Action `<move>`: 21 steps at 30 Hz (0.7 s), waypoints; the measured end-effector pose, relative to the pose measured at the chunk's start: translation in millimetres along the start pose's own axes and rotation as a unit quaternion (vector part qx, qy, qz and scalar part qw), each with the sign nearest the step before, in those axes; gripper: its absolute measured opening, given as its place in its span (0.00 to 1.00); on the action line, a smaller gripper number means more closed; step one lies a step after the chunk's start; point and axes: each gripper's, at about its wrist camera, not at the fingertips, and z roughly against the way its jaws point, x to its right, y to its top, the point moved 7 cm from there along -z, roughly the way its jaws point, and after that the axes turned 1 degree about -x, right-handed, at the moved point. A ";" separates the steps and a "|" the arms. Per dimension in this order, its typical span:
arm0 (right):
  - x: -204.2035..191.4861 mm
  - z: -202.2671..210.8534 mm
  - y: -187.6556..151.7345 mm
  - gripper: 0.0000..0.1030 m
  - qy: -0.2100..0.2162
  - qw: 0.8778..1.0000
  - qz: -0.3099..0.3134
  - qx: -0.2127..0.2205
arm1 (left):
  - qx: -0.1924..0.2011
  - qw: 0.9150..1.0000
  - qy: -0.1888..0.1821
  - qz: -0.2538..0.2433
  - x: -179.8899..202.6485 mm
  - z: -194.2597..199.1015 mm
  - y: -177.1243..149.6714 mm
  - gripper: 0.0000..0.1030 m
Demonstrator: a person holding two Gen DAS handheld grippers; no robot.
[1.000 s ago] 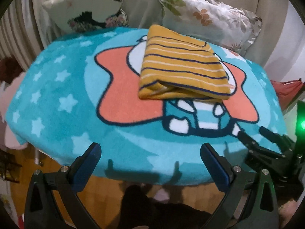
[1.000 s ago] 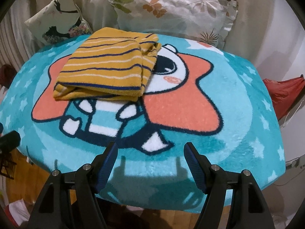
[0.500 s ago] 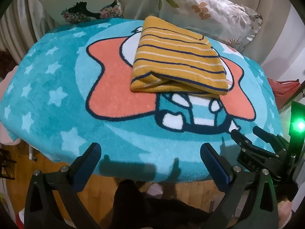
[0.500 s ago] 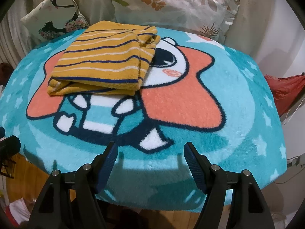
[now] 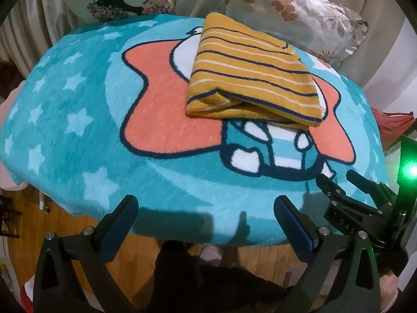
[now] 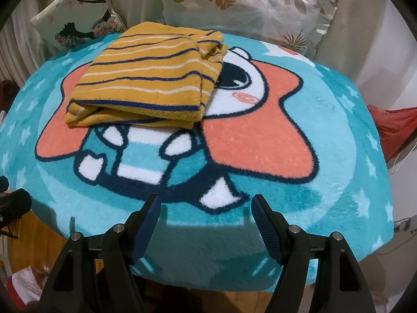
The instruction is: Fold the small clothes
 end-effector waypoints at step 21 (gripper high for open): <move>-8.3 -6.9 3.7 0.74 0.005 1.000 0.010 -0.006 | -0.011 1.000 -0.003 0.010 -6.8 -5.7 1.6 1.00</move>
